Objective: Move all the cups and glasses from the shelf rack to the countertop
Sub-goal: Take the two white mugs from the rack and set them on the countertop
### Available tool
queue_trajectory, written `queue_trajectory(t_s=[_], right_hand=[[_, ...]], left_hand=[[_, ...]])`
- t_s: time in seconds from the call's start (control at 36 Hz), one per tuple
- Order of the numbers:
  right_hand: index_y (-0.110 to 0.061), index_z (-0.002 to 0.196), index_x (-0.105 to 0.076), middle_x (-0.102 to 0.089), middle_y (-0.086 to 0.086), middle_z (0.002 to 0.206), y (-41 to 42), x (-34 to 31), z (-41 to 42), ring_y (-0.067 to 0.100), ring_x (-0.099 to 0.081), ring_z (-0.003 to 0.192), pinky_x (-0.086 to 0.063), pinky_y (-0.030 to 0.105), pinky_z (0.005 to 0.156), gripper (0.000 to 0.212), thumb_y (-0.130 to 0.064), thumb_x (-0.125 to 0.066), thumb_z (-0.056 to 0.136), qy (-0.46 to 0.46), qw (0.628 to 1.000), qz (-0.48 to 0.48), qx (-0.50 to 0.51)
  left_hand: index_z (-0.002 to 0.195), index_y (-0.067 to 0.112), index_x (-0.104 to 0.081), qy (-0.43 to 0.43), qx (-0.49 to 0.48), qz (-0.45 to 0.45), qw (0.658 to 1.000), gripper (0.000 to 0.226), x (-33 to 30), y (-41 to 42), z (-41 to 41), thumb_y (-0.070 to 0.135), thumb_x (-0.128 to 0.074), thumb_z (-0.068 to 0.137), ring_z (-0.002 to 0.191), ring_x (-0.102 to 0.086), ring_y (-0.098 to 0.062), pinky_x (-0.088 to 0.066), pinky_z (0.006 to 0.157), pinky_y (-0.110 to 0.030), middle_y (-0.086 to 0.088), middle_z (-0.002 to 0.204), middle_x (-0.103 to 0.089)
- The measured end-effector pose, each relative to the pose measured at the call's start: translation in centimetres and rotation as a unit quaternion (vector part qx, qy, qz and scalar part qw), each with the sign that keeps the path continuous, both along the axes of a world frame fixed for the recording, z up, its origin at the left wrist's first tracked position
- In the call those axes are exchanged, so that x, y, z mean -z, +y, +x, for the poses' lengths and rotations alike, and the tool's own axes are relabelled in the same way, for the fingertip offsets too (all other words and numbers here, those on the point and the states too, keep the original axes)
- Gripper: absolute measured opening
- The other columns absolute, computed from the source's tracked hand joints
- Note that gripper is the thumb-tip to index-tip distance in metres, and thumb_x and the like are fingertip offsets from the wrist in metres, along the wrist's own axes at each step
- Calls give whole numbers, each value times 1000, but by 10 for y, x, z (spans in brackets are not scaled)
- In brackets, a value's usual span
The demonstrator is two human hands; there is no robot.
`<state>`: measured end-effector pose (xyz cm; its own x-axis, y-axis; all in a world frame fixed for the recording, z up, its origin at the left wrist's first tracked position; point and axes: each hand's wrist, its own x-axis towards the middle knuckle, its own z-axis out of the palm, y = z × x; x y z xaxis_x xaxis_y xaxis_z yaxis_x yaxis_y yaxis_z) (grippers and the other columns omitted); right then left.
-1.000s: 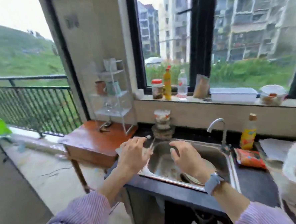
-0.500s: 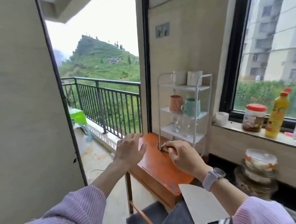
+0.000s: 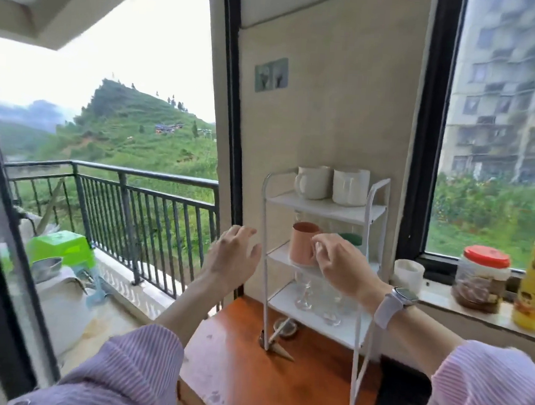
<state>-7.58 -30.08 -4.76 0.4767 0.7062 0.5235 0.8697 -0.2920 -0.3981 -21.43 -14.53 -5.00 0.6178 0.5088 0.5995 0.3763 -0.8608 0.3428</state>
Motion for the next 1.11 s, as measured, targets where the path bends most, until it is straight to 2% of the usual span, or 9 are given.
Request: queue_trajectory(t_s=[0.19, 0.31, 0.39, 0.44, 0.53, 0.64, 0.81, 0.94, 1.11], right_hand=[[-4, 136, -35, -43, 19, 137, 64, -31, 62, 32, -39, 127, -30, 35, 103, 42, -20, -35, 97, 20, 993, 57, 104], [8, 124, -34, -41, 26, 127, 99, -50, 97, 34, -40, 114, -25, 30, 83, 36, -13, -36, 95, 54, 977, 101, 180], [12, 125, -34, -42, 27, 127, 116, -62, 124, 38, -42, 116, -31, 34, 91, 41, -14, -39, 94, 122, 956, 126, 234], [9, 120, -42, -51, 23, 117, 123, -68, 139, 37, -50, 105, -40, 42, 88, 37, -17, -40, 93, 156, 944, 150, 251], [-6, 127, -44, -47, 5, 104, 130, -71, 157, 22, -45, 95, -34, 33, 82, 44, -33, -37, 93, 256, 912, 201, 249], [-7, 98, -61, -60, 8, 88, 137, -71, 180, 23, -56, 85, -47, 38, 84, 35, -36, -42, 89, 365, 862, 257, 239], [-14, 64, -57, -56, 3, 55, 137, -78, 197, 17, -53, 56, -48, 30, 61, 25, -20, -50, 87, 479, 799, 302, 203], [-18, 57, -45, -38, -5, 35, 136, -82, 200, 12, -32, 38, -33, 18, 42, 33, -28, -45, 88, 498, 785, 310, 199], [-19, 56, -39, -34, -6, 34, 136, -68, 185, 11, -28, 36, -23, 19, 41, 35, -25, -40, 91, 441, 812, 329, 194]], left_hand=[[121, 14, -53, -46, 102, -65, 991, 35, -26, 72, 101, 30, -50, 90, 108, -56, -23, -42, 85, -31, -7, 123, -57], [128, 15, -47, -35, 153, -145, 977, 43, -41, 109, 160, 34, -51, 89, 116, -52, -22, -41, 96, -34, -6, 130, -53], [133, 11, -41, -36, 178, -179, 967, 51, -53, 131, 199, 36, -52, 89, 120, -49, -24, -40, 99, -33, -9, 135, -48], [132, 9, -41, -44, 182, -195, 963, 52, -60, 140, 222, 36, -52, 89, 120, -49, -26, -37, 95, -29, -11, 135, -48], [125, 8, -47, -43, 199, -233, 951, 46, -66, 149, 252, 37, -50, 89, 113, -52, -28, -39, 90, -31, -11, 125, -55], [85, 14, -55, -66, 293, -414, 859, 18, -66, 150, 274, 31, -52, 90, 85, -53, -21, -51, 86, -41, -8, 93, -55], [80, 12, -60, -90, 348, -565, 743, 22, -67, 152, 300, 30, -55, 90, 65, -54, -15, -56, 78, -38, -2, 68, -57], [73, 13, -54, -104, 312, -561, 760, 30, -69, 148, 312, 35, -49, 92, 50, -40, -14, -53, 60, -30, -1, 55, -41], [66, 12, -53, -162, 286, -470, 819, 27, -54, 145, 305, 29, -48, 86, 53, -43, -16, -48, 51, -27, -2, 57, -44]])
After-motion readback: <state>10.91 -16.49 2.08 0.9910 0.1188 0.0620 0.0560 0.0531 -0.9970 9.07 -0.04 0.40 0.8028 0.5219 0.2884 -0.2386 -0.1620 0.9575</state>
